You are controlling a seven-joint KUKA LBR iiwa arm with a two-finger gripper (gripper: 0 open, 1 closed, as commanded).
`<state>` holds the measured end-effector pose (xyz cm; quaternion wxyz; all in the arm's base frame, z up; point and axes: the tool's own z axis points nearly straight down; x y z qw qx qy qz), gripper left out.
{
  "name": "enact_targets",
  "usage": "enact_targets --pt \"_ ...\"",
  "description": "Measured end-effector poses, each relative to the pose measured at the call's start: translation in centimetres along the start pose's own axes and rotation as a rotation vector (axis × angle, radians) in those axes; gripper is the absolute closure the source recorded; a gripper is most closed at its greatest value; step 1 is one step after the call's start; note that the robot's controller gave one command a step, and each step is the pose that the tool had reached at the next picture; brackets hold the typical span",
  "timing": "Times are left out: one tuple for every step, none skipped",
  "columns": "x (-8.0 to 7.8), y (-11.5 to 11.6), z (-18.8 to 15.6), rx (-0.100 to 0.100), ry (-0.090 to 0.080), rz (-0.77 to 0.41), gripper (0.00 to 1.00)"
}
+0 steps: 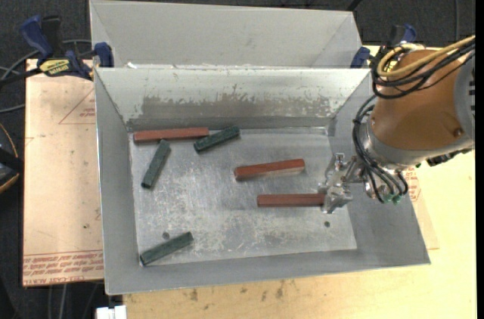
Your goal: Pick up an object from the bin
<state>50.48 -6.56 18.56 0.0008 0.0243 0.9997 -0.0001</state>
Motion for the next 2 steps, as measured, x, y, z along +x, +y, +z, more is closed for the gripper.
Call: enact_targets --pt "0.0 0.0 0.0 0.0 0.0 0.0 1.0" --pt "0.4 0.5 -3.6 0.0 -0.001 -0.008 1.0"
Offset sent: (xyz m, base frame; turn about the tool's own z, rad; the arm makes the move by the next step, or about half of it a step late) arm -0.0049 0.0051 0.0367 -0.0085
